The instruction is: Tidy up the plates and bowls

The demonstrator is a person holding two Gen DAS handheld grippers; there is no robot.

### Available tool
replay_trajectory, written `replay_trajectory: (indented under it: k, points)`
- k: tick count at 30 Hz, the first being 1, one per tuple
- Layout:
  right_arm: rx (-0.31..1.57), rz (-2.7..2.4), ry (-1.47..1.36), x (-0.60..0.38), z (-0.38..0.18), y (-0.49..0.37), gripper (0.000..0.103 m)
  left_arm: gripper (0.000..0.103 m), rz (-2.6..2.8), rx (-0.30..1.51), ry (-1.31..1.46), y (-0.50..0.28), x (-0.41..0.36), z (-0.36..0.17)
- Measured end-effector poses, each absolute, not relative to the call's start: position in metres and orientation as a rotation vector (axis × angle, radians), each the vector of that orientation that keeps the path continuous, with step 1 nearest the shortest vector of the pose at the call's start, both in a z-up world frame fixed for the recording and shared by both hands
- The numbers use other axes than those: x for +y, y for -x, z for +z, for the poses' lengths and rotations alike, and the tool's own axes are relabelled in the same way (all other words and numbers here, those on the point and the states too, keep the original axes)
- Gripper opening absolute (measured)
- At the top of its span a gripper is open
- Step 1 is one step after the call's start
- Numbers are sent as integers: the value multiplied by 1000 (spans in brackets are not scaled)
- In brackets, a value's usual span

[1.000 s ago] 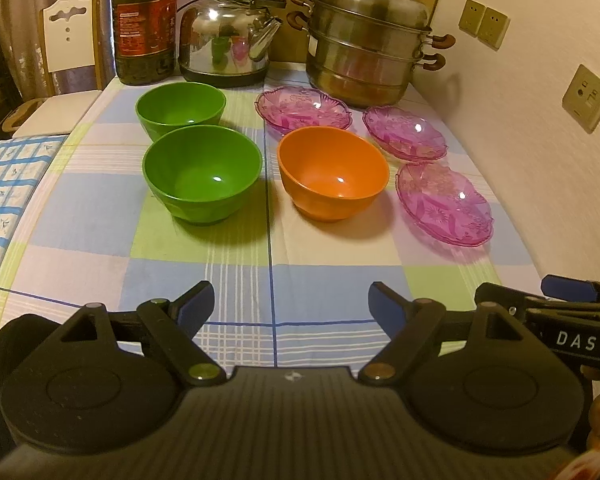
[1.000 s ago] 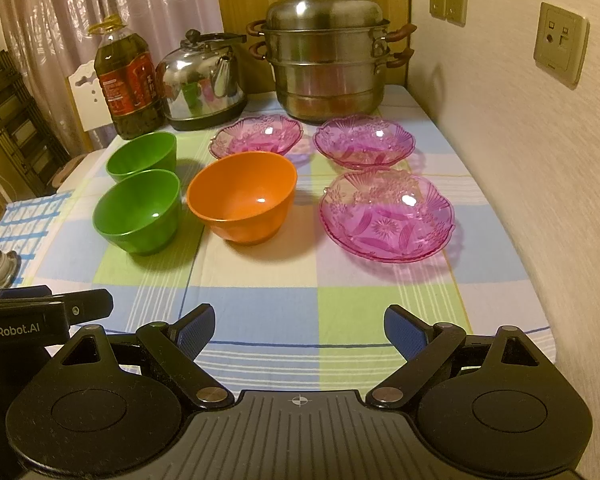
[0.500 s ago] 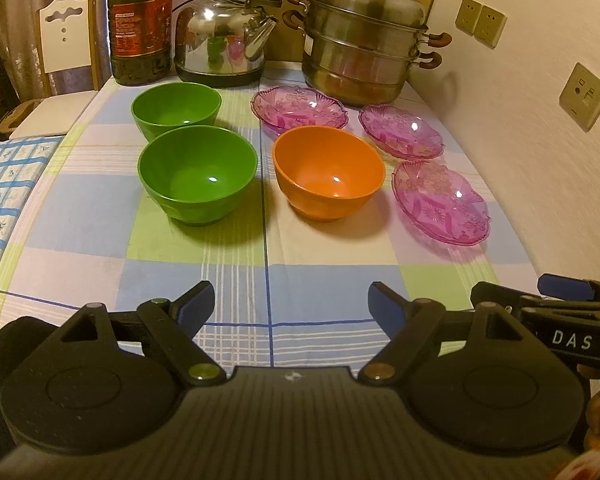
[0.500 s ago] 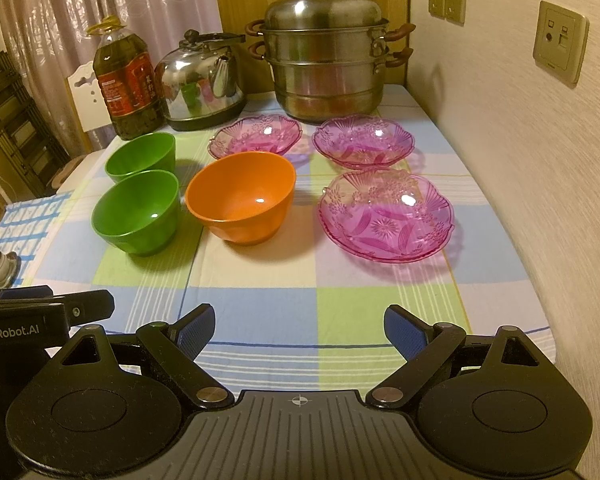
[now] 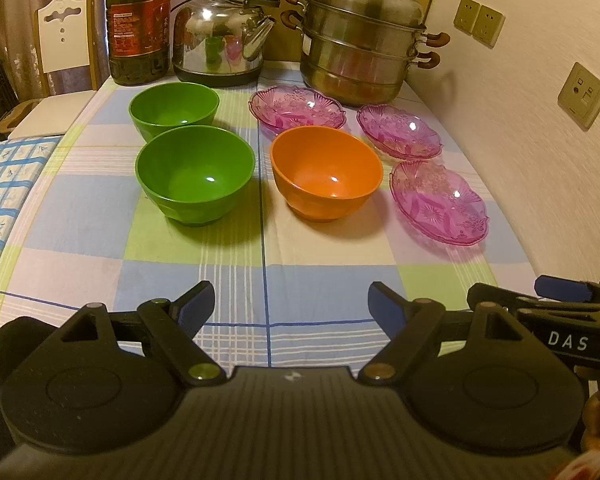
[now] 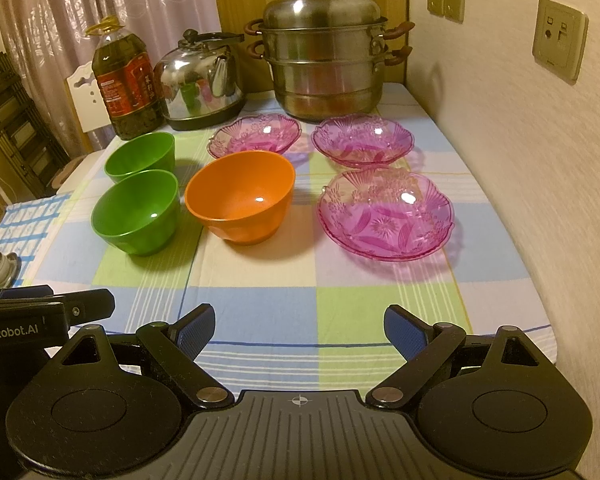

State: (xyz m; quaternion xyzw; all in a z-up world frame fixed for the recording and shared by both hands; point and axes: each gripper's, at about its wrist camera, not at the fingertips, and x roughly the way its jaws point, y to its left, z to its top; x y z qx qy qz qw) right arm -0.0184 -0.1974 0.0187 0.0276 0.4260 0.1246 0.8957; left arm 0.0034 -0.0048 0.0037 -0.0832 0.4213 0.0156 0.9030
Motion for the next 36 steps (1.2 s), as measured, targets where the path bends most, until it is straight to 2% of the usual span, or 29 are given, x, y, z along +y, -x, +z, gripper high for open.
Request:
replay_trajectory:
  k: [36]
  points:
    - [886,258,-61,-199,17,20,92,82,26,877,184,-2,-5,0]
